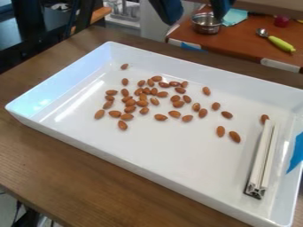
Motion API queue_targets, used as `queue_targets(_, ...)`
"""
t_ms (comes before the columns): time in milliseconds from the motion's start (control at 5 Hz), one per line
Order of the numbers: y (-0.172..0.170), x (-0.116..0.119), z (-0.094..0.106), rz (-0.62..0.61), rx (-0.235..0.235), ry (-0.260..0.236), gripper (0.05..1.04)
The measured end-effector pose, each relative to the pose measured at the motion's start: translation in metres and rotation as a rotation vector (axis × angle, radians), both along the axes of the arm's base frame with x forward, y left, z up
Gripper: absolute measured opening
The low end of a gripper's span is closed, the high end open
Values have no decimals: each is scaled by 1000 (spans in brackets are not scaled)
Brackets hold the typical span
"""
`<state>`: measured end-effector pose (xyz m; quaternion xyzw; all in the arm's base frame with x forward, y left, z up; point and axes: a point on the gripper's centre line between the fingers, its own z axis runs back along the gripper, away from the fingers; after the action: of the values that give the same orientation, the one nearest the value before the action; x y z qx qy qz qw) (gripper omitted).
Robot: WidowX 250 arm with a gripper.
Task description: Sweep into pile
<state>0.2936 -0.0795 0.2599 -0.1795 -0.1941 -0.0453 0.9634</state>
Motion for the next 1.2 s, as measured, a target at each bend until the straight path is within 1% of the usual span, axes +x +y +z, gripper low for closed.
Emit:
queue_targets(200,1,1,-14,7,10,48,1000)
queue_targets(400,-24,14,-56,69,92,174,1000)
queue_targets(600,-37,38,-68,157,126,206,1000)
queue_targets(800,-50,49,-83,189,158,224,1000)
queue_targets(1000,-56,56,-98,215,186,221,1000)
queue_targets(1200,-63,65,-106,226,186,180,1000)
